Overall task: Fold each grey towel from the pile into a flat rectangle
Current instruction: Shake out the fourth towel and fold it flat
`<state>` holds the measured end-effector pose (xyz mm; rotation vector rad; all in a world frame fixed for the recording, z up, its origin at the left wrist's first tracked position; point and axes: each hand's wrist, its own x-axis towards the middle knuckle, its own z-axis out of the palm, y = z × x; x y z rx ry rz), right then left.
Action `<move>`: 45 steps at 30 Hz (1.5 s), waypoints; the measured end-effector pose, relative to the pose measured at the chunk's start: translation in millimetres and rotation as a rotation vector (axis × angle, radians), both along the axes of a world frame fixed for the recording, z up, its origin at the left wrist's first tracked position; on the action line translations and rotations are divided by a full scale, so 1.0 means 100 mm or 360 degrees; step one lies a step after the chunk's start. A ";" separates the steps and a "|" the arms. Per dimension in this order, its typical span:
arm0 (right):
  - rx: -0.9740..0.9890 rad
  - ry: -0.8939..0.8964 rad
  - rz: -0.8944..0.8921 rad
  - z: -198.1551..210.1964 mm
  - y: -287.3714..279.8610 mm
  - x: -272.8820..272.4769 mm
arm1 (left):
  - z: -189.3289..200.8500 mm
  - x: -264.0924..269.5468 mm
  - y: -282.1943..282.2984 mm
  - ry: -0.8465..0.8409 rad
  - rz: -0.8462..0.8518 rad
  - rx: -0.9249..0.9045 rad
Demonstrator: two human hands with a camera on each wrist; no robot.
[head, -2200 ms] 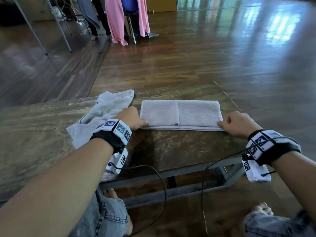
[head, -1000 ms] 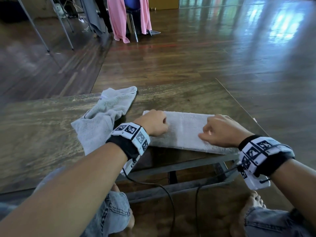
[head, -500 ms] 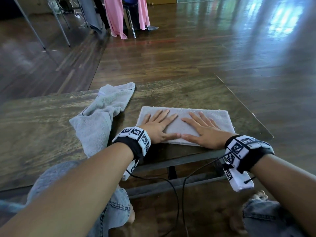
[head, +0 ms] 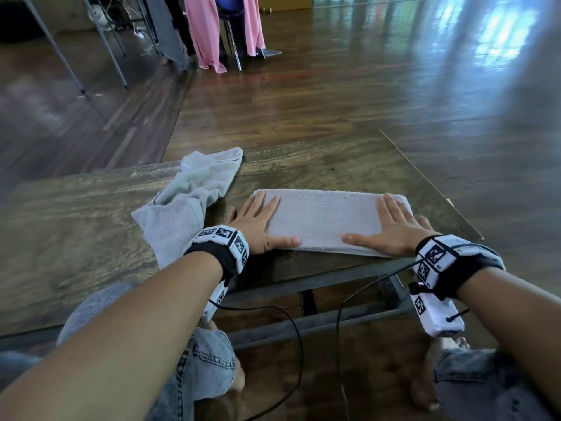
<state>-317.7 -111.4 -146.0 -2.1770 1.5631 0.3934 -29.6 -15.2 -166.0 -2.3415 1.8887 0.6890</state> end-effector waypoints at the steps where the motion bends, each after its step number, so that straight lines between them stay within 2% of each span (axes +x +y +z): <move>1: 0.0023 0.0021 -0.0029 0.02 0.00 -0.05 | 0.00 0.00 0.01 -0.0005 0.0015 0.0008; 3: 0.0002 0.0044 -0.0072 0.04 0.03 -0.12 | 0.01 -0.02 0.04 -0.0022 0.0040 0.0018; 5: -0.0244 0.0045 -0.0039 0.08 0.11 -0.12 | 0.01 -0.04 0.05 -0.0039 0.0073 0.0014; 7: -0.0602 -0.0060 0.0186 0.12 0.23 -0.06 | 0.02 -0.07 0.06 -0.0063 0.0131 0.0011; 8: -0.0663 -0.0201 0.0311 0.15 0.31 -0.01 | 0.03 -0.10 0.07 -0.0077 0.0162 0.0015; 11: -0.0399 -0.0537 0.0569 0.15 0.55 0.12 | 0.07 -0.26 0.08 -0.0151 0.0263 0.0011; 14: -0.0336 -0.0512 0.0664 0.09 0.61 0.11 | 0.18 -0.55 0.09 -0.0182 0.0397 -0.0013; 18: -0.0508 -0.0354 0.0507 0.15 0.45 -0.02 | 0.34 -0.69 0.08 -0.0254 0.0371 -0.0210; 21: -0.0624 -0.0254 0.0433 0.14 0.39 -0.14 | 0.38 -0.64 0.10 -0.0178 0.0355 -0.0308; 23: -0.0519 -0.0309 0.0483 0.10 0.38 -0.17 | 0.38 -0.61 0.13 -0.0087 0.0326 -0.0377; 25: -0.0351 -0.0378 0.0563 0.05 0.37 -0.19 | 0.39 -0.59 0.12 0.0114 0.0315 -0.0437; 27: -0.0323 -0.0363 0.0627 0.00 0.37 -0.21 | 0.42 -0.58 0.12 0.0315 0.0306 -0.0382; 30: -0.0475 -0.0311 0.0739 -0.04 0.38 -0.21 | 0.43 -0.55 0.12 0.0436 0.0239 -0.0241; 34: -0.0543 -0.0406 0.0906 -0.09 0.42 -0.18 | 0.49 -0.56 0.13 0.0715 0.0177 -0.0257; 36: -0.0573 -0.0499 0.0964 -0.12 0.46 -0.16 | 0.53 -0.54 0.16 0.0776 0.0060 -0.0264; 38: -0.0565 -0.0644 0.0946 -0.12 0.47 -0.17 | 0.54 -0.49 0.19 0.0682 -0.0096 -0.0242; 42: -0.0500 -0.0990 0.0764 -0.07 0.46 -0.17 | 0.58 -0.38 0.25 0.0661 -0.0226 -0.0273; 45: -0.0429 -0.1316 0.0510 0.05 0.46 -0.13 | 0.63 -0.37 0.25 0.0757 -0.0254 -0.0492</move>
